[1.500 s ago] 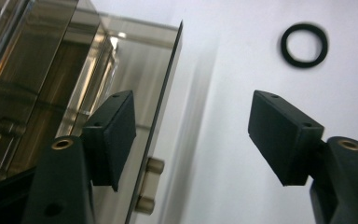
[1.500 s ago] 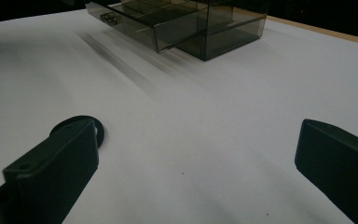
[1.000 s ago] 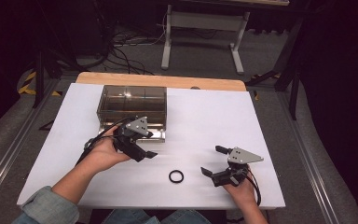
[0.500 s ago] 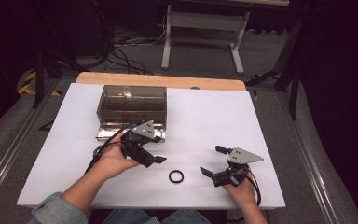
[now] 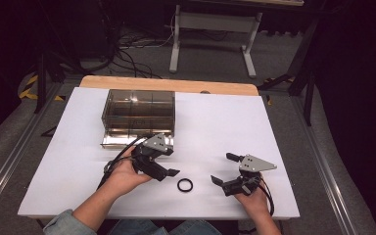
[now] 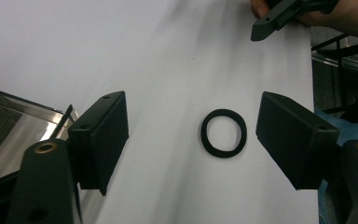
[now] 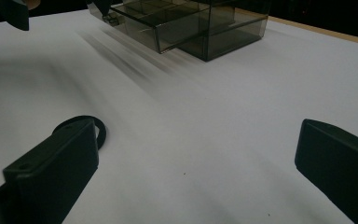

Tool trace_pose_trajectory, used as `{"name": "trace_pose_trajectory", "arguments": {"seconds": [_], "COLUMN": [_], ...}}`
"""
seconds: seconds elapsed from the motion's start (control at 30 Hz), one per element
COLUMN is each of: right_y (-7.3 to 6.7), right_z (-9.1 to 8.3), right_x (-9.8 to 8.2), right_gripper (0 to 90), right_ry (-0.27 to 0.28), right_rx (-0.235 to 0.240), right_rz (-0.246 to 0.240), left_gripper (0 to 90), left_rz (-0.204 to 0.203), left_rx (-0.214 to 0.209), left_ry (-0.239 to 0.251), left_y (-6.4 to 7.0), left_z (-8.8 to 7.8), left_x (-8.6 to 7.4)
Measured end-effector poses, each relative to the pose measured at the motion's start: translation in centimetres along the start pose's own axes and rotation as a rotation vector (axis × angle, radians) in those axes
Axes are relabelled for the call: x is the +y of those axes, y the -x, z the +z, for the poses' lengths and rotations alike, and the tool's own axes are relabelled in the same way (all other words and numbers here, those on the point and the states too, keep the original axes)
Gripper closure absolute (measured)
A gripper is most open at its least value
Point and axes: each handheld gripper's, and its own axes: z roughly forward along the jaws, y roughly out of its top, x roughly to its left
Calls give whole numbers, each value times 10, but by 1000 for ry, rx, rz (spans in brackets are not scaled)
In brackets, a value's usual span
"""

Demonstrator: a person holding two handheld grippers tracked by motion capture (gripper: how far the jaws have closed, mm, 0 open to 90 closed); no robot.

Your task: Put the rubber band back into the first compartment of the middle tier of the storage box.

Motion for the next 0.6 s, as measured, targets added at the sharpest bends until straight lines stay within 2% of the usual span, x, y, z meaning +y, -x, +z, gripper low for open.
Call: {"name": "trace_pose_trajectory", "arguments": {"seconds": [0.6], "right_y": [0], "right_z": [0], "right_x": [0], "right_gripper": [0], "right_ry": [1], "right_rx": [3], "right_rz": [4], "left_gripper": [292], "left_rz": [-13], "left_rx": [-4], "left_ry": [-36], "left_y": [6], "left_z": [18], "left_x": [-2]}}
